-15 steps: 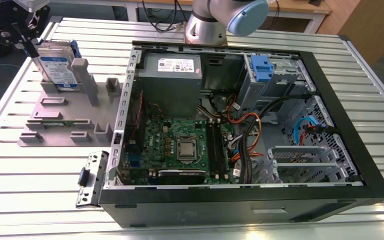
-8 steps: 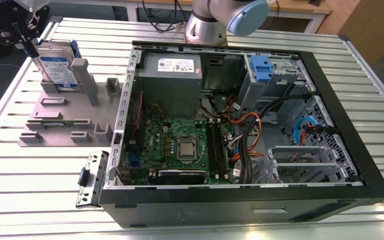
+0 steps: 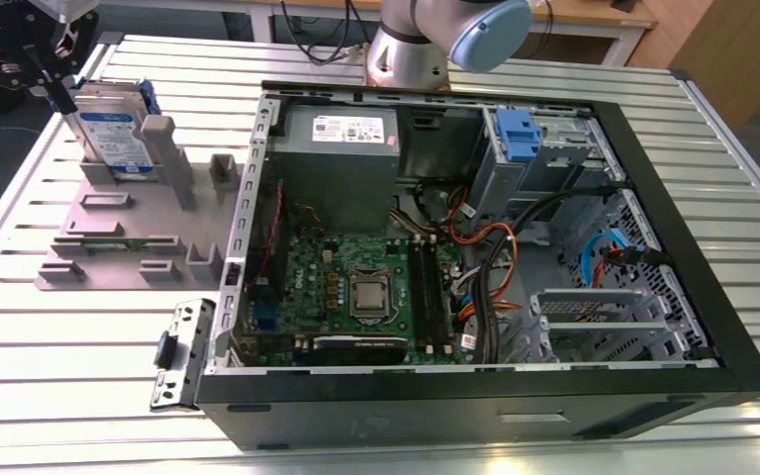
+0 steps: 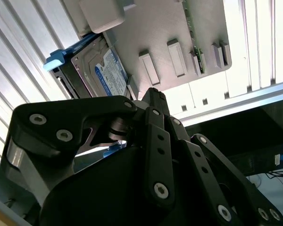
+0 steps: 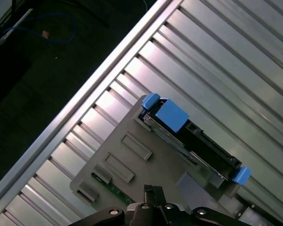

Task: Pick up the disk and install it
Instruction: 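Pick up the disk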

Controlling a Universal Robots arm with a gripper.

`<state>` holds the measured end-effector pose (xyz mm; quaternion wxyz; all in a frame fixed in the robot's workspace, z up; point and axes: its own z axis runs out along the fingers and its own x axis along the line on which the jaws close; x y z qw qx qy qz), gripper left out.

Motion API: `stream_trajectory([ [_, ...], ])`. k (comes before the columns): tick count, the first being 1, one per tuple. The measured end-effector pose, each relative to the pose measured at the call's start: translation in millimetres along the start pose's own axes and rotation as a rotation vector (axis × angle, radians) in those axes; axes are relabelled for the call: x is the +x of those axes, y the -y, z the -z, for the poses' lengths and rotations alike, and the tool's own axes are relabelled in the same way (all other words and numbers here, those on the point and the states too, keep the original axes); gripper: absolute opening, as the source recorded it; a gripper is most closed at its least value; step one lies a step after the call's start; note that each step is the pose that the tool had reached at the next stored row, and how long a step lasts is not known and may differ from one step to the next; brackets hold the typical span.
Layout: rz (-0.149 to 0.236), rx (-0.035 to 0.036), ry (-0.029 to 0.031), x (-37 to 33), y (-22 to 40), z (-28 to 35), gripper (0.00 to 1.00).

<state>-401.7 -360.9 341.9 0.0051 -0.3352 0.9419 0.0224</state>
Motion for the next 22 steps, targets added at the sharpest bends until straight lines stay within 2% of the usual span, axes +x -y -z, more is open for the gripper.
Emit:
stream_trajectory([
  [22,0.035,-0.0008,-0.0013,0.0,0.0,0.0,0.10],
])
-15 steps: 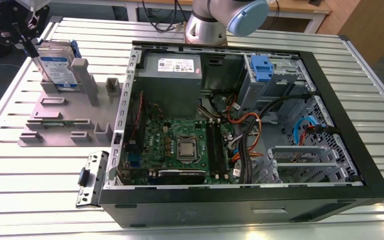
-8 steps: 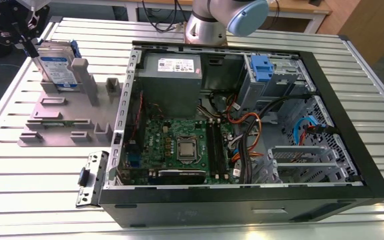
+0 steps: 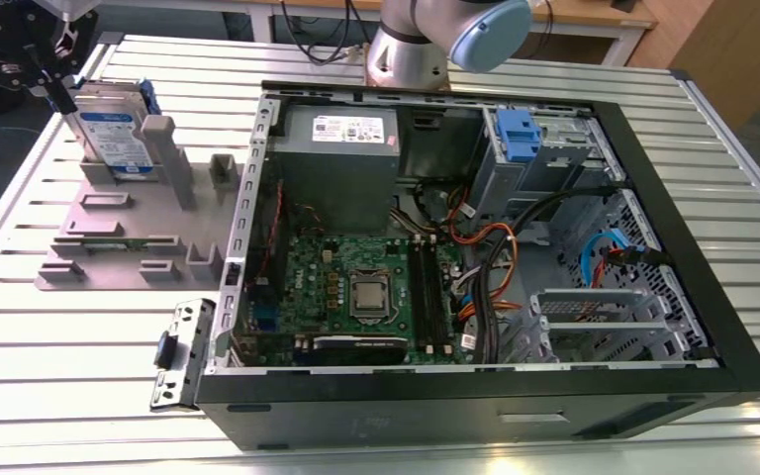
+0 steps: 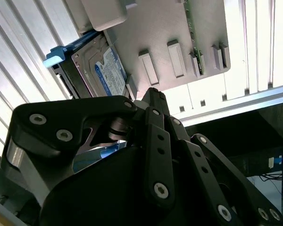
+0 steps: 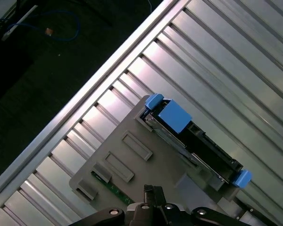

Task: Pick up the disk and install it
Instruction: 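Pick up the disk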

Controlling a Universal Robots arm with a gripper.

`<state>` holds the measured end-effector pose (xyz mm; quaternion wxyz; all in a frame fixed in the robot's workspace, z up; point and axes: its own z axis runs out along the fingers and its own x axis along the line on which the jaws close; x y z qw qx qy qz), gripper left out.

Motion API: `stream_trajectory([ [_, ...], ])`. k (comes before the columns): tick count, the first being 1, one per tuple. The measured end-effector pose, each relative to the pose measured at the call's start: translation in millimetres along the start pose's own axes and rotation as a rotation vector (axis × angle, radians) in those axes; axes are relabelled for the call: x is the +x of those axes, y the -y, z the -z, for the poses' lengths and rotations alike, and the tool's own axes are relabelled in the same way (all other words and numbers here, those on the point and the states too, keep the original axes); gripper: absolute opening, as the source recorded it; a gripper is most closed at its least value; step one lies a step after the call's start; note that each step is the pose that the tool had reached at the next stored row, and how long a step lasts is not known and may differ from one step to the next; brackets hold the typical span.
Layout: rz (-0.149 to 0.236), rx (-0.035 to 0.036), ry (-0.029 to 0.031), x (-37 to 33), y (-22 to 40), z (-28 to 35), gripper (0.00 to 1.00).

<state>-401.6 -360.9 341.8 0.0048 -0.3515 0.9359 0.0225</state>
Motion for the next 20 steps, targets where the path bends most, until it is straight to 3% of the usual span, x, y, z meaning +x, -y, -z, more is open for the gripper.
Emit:
stream_trajectory([
  [20,0.031,-0.0008,-0.0012,0.0,0.0,0.0,0.10],
])
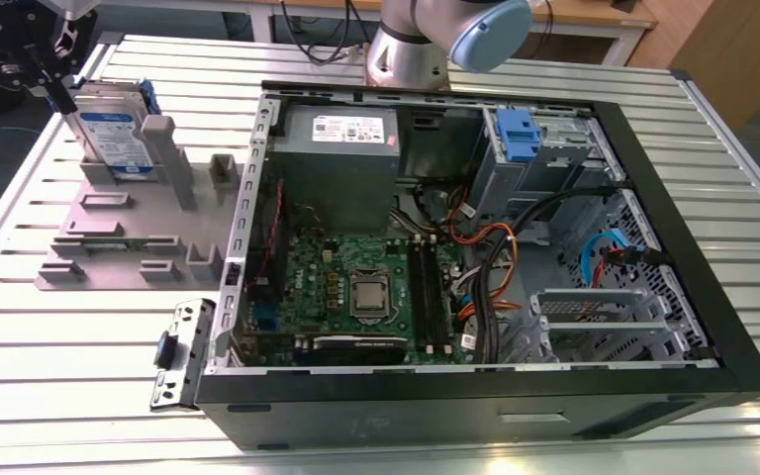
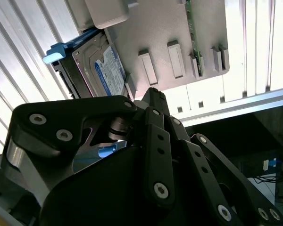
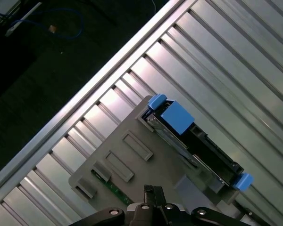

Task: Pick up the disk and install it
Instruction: 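Pick up the disk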

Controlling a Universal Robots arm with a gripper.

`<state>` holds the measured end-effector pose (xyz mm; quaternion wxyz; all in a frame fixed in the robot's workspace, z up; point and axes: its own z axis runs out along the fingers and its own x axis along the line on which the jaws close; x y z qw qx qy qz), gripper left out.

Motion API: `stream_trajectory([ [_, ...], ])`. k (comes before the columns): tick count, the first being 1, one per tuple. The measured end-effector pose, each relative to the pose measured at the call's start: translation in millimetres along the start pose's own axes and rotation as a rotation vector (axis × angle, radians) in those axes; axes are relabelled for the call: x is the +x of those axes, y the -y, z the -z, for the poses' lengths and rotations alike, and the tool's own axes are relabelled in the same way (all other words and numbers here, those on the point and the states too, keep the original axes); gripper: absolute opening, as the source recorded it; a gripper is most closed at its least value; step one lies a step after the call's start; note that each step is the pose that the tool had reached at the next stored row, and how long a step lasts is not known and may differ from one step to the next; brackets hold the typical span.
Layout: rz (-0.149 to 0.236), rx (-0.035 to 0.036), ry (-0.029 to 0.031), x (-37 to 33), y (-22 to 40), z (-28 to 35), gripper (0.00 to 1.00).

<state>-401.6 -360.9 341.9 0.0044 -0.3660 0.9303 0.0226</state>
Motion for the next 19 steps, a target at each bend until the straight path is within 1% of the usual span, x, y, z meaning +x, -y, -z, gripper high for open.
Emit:
stream_trajectory([
  [19,0.029,-0.0007,-0.0012,0.0,0.0,0.0,0.10],
])
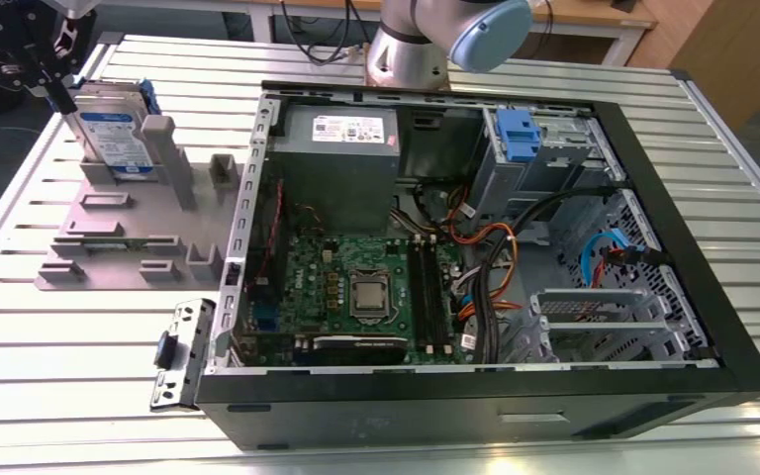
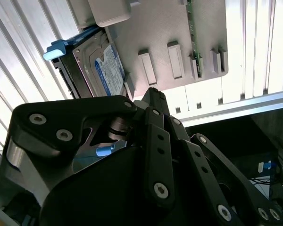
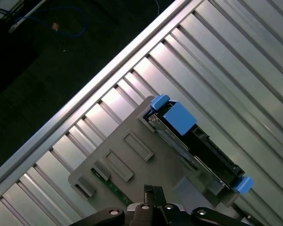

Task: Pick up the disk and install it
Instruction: 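Pick up the disk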

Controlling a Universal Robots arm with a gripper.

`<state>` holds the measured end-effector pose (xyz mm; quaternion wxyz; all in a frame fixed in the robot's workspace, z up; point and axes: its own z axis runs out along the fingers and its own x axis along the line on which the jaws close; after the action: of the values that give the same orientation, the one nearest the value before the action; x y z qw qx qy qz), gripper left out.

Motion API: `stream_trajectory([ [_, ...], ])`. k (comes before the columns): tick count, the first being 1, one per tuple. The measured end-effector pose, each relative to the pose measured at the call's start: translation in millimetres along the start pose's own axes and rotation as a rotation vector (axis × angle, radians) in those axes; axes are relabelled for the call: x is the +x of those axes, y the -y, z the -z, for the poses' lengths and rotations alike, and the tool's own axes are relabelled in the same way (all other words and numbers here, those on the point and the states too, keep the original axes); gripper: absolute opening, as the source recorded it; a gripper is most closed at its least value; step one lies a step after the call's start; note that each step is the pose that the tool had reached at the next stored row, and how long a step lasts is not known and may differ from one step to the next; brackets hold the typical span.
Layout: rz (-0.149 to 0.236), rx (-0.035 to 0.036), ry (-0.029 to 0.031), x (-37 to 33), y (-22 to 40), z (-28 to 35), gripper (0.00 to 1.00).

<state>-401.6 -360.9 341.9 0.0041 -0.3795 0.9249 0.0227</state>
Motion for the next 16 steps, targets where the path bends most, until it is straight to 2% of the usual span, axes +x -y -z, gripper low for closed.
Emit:
stream_trajectory([
  [16,0.024,-0.0006,-0.0009,0.0,0.0,0.0,0.10],
])
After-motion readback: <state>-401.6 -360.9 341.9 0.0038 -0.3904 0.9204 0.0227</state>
